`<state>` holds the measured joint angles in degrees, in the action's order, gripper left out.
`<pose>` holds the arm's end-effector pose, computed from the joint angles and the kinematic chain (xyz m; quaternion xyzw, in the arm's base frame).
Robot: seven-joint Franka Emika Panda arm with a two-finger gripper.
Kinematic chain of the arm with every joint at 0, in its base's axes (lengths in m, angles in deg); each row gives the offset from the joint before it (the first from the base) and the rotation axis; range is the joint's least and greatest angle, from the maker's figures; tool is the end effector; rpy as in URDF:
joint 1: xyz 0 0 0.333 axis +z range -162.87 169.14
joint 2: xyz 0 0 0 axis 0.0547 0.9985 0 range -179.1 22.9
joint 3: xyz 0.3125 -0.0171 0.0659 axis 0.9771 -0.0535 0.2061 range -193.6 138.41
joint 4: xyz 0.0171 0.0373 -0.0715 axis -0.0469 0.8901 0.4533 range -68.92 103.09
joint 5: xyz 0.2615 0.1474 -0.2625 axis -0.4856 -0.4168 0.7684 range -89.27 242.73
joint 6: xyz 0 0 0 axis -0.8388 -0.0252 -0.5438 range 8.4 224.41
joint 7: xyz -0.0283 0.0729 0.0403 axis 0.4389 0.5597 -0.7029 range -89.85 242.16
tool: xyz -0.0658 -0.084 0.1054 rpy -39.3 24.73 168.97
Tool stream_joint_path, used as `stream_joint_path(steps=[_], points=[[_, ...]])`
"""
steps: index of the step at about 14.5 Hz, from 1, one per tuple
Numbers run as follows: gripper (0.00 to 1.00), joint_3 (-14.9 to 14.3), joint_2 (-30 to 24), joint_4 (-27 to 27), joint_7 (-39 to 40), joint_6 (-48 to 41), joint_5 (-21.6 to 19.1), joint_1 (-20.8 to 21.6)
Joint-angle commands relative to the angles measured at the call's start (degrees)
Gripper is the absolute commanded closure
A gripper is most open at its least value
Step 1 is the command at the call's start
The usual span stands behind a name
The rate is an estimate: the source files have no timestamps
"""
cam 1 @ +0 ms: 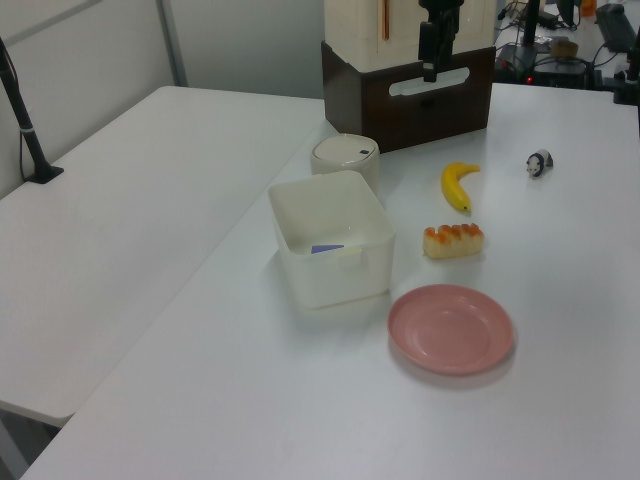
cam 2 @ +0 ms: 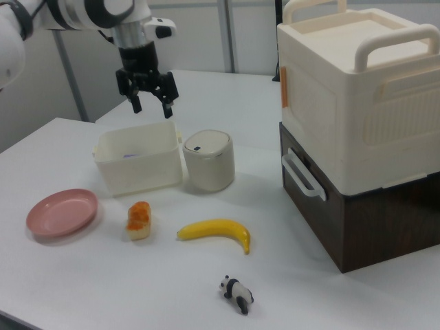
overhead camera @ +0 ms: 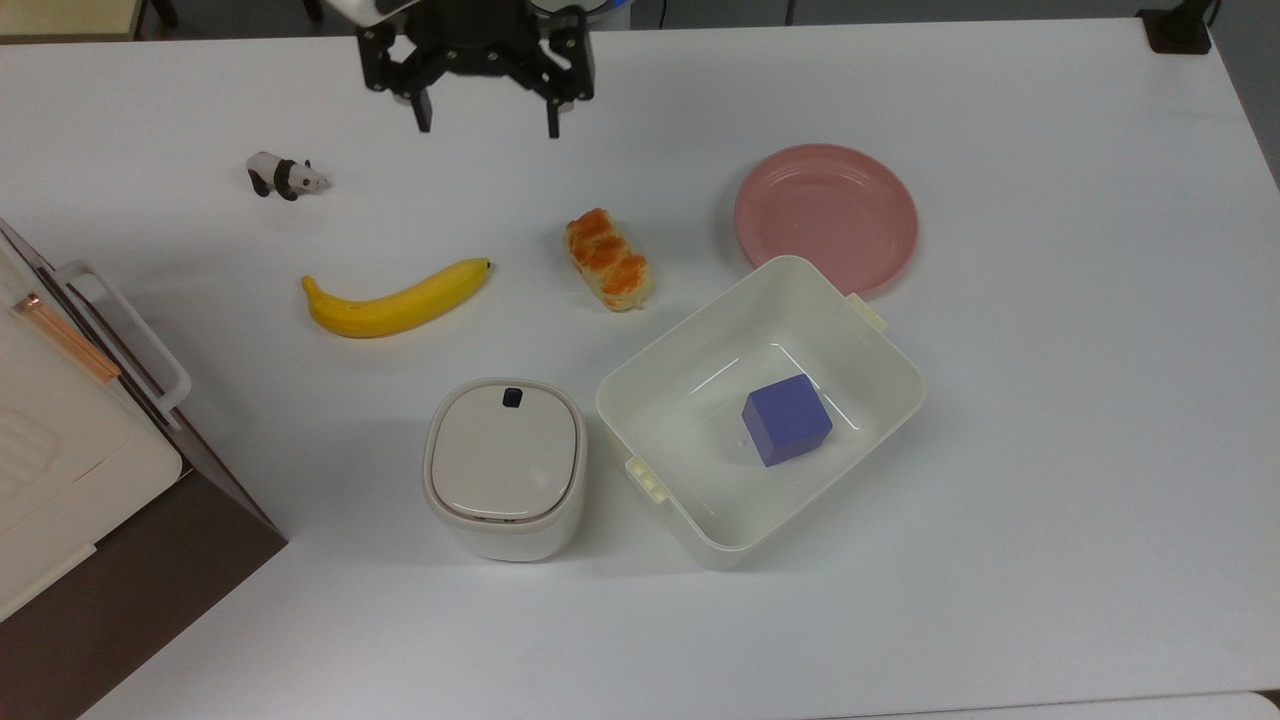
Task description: Close the trash can
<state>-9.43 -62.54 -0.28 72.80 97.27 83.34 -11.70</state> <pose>0.6377 -0.0076 0.5702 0.9998 -0.0082 0.0043 0.0156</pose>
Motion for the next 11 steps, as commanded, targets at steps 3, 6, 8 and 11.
stream_joint_path(steps=[3,6,8,11], points=[[0.0,-2.0,-3.9,3.1,0.4,-1.1,-0.3,1.7],[0.0,-2.0,-3.7,3.0,0.4,-1.0,-0.4,1.6],[0.0,-2.0,-3.4,2.7,0.3,-0.8,-1.2,1.5],[0.0,-2.1,-3.1,2.4,-1.2,1.3,-2.1,1.2]])
